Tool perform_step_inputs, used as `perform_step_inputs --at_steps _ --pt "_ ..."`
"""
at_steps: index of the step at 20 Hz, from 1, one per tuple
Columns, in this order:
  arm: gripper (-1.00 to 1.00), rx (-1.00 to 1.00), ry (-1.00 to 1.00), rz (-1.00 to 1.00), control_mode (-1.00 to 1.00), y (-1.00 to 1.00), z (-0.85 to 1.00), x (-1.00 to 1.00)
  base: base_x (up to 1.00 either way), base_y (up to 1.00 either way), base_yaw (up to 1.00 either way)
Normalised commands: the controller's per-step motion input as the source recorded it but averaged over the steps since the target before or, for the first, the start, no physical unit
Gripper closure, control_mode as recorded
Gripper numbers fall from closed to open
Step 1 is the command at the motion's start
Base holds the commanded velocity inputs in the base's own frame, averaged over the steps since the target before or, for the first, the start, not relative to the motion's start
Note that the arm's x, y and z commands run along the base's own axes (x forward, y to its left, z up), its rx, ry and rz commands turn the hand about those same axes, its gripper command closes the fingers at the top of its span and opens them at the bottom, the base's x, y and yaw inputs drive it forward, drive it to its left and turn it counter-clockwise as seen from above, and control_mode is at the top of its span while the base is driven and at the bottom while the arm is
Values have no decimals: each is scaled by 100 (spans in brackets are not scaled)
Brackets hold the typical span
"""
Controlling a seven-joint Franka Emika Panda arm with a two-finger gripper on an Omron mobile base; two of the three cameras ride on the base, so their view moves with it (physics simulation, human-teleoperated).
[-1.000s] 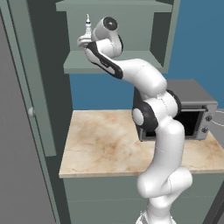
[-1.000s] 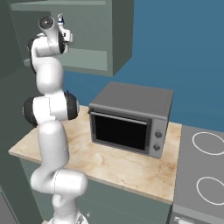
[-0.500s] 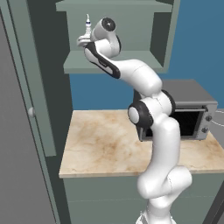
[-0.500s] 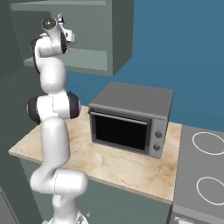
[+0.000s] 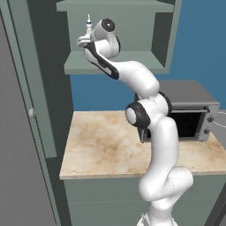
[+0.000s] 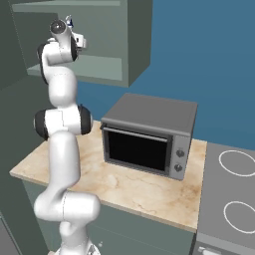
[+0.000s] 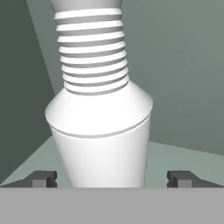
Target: Move the cutting board and knife to the sink. Then move spray from the cabinet to the counter.
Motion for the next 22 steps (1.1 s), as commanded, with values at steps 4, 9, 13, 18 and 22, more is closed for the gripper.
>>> perform_step_inputs --at_steps 4,9,13,18,22 --pt "-100 0 0 0 -100 4 -6 12 0 0 0" --pt "-100 0 0 0 -100 6 -6 17 0 0 0" --pt "-100 0 0 0 -100 4 -3 10 0 0 0" --pt "100 0 0 0 -100 1 0 0 0 0 0" --pt "100 0 0 0 -100 0 0 0 0 0 0"
